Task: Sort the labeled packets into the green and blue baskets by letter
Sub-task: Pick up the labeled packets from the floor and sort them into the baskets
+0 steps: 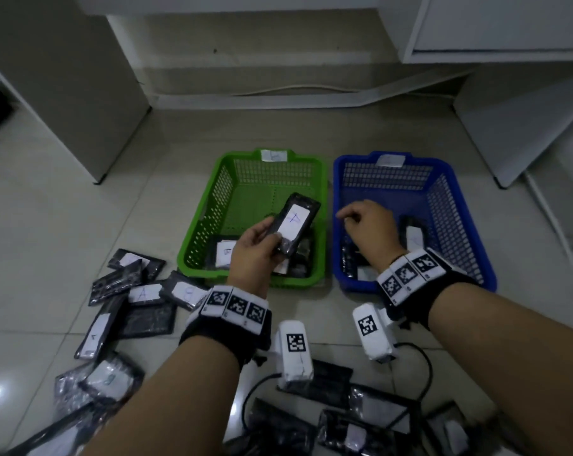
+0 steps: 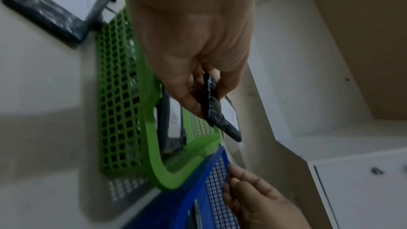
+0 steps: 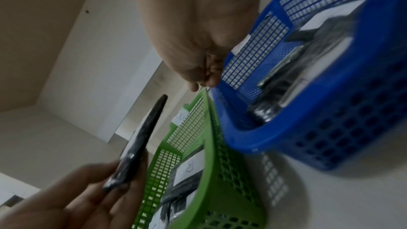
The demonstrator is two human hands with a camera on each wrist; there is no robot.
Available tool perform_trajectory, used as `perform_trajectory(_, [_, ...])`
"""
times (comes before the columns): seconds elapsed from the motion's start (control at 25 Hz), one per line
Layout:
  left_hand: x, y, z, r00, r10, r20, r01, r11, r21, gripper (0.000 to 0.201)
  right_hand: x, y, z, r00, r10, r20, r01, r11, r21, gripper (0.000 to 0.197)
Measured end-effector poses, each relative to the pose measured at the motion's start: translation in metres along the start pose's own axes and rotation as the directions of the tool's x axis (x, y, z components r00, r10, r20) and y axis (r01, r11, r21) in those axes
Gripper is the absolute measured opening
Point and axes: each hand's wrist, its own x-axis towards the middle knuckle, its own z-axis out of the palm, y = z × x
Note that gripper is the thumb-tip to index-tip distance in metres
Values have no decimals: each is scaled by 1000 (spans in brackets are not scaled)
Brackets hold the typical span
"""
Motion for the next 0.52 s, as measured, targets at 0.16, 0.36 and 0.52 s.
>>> perform_trajectory(0.16, [14, -25, 61, 993, -16, 116, 5, 995, 98, 30, -42, 53, -44, 998, 4, -61, -10, 996, -86, 18])
perform_trajectory(0.36, [40, -56, 116, 972, 20, 232, -130, 874, 469, 28, -84, 108, -76, 994, -84, -71, 65, 968, -243, 7])
perform_trajectory(0.52, [49, -68, 131, 962, -36, 269, -191, 615, 765, 38, -101, 129, -83, 984, -134, -115, 93, 948, -305, 12])
